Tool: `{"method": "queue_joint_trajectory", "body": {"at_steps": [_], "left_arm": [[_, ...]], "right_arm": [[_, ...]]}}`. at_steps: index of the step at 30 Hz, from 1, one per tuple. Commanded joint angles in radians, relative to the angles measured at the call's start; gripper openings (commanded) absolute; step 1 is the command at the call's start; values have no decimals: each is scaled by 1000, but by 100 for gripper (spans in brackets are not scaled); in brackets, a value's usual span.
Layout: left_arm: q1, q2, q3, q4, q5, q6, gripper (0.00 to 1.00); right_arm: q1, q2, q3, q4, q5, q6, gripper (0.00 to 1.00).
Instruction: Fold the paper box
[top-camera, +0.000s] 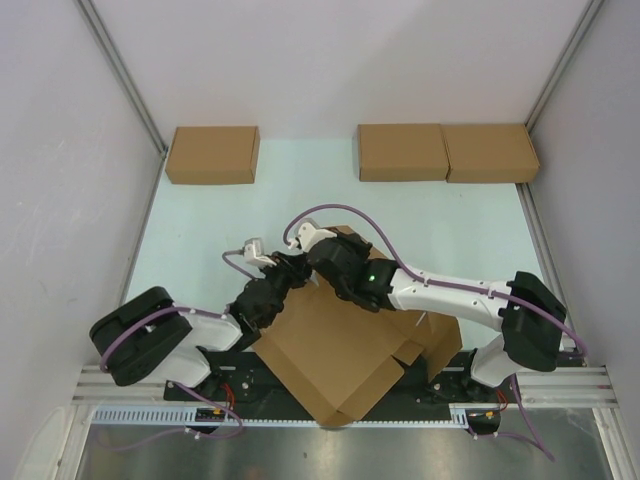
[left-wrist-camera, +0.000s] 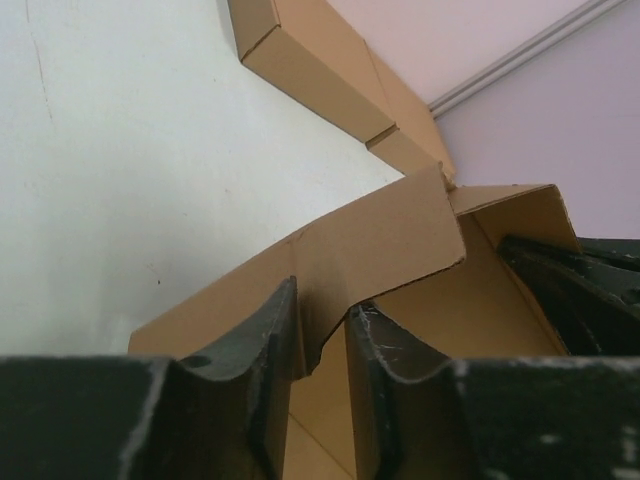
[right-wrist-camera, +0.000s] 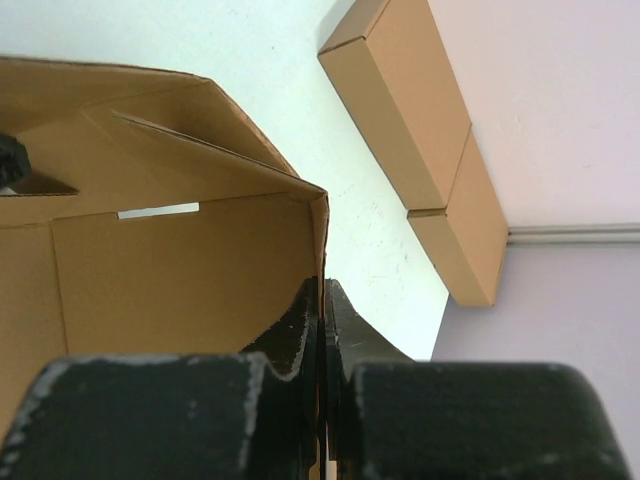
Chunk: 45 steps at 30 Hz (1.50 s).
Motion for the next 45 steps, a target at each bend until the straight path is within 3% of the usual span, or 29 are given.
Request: {"method": "queue_joint_trajectory", "body": {"at_steps": [1,10,15,23,30,34,37,41,45], "left_arm": [[-52,-40,39,-339,-108,-64,33],[-80,-100,71,-470,-209,-111,41],[-88,-135,73,-576,-234,-153,42],[-117,-103,88,-596,-206,-179,41],[-126,-96,51,-550,-212,-176,30],[-126,-97,56,-535,-242,-153,25],[-127,-83,60,-516,-261,-145,22],[-126,-51,73,-478,-266,-144,20],[-126,-20,85,-453,-260,-139,20]], "right_arm": [[1,26,7,-71,61,56,0],[10,35,7,-70,67,61,0],[9,49,7,-51,67,56,0],[23,62,7,-41,69,44,0],[46,67,7,-64,78,49,0],[40,26,7,-50,47,59,16],[26,4,33,-96,26,90,20],[18,-26,41,-140,0,112,20],[-6,-39,41,-163,-23,138,11]]}}
